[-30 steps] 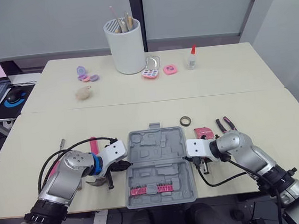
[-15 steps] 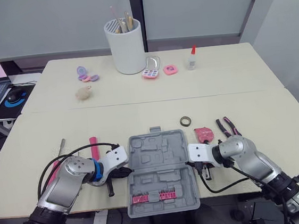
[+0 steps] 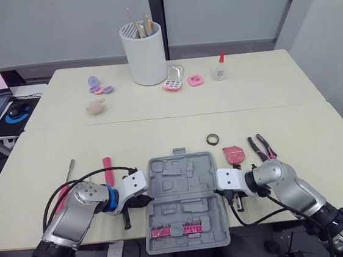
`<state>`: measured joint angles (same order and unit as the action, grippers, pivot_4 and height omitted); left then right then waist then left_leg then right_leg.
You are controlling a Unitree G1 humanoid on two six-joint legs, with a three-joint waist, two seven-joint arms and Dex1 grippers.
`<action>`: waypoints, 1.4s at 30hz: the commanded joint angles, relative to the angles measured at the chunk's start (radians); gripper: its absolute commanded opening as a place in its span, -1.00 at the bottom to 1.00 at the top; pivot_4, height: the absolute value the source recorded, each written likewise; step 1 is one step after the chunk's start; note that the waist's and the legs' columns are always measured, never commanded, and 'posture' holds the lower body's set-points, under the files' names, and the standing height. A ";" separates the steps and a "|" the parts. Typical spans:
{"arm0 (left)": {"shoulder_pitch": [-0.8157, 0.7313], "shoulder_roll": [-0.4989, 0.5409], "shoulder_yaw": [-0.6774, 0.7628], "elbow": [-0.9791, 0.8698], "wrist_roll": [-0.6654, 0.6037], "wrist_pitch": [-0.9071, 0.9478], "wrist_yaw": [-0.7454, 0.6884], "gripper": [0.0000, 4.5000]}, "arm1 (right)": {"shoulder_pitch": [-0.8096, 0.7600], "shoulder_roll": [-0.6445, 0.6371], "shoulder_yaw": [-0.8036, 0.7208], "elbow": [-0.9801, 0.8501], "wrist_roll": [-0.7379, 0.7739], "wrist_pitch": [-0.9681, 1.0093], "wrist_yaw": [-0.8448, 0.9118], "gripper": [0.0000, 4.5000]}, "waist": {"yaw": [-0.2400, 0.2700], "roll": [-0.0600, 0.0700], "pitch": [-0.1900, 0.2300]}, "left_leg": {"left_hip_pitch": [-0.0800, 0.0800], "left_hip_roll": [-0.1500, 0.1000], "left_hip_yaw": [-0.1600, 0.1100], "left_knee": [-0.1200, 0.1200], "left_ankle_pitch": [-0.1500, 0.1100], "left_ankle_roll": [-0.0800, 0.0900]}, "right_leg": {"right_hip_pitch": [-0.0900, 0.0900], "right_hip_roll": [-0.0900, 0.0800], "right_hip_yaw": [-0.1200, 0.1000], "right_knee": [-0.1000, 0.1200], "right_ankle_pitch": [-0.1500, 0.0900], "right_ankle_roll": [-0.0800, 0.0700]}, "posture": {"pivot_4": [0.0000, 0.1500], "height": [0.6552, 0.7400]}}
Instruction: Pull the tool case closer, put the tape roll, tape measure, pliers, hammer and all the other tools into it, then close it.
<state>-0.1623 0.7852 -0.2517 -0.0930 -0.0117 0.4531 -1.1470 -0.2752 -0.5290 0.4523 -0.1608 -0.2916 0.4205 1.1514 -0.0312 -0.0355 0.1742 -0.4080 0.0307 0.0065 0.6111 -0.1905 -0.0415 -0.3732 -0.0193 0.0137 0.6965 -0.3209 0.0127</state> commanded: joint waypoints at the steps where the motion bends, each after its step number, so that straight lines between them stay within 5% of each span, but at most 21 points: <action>1: 0.017 -0.016 -0.049 -0.059 -0.027 -0.010 -0.029 -1.00 | 0.020 0.020 0.056 -0.058 0.050 -0.005 0.019 -0.99 | 0.000 0.000 0.000 | 0.000 0.000 0.000 0.000 0.000 0.000 | 0.000 0.000 0.000 0.000 0.000 0.000 | 1.00 1.00; 24: 0.025 0.007 -0.032 -0.042 -0.021 -0.021 -0.021 -1.00 | -0.005 -0.013 0.027 0.000 0.041 -0.039 0.002 -0.99 | 0.000 -0.001 0.000 | 0.000 0.000 0.000 0.000 0.000 0.000 | 0.000 0.000 0.000 0.000 0.000 0.000 | 1.00 1.00; 42: 0.043 0.060 0.130 -0.003 -0.106 -0.060 0.005 -1.00 | -0.058 -0.153 -0.085 0.057 0.161 -0.098 0.028 -0.99 | 0.001 -0.001 0.000 | 0.000 0.000 0.000 0.000 0.000 0.000 | 0.000 0.000 0.000 0.000 0.000 0.000 | 1.00 1.00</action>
<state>-0.1235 0.8272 -0.1631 -0.0920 -0.0941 0.4065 -1.1449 -0.3169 -0.6636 0.4122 -0.0805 -0.1660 0.3323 1.1617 -0.0305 -0.0362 0.1744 -0.4081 0.0310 0.0065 0.6111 -0.1905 -0.0415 -0.3736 -0.0196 0.0137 0.6964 -0.3209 0.0126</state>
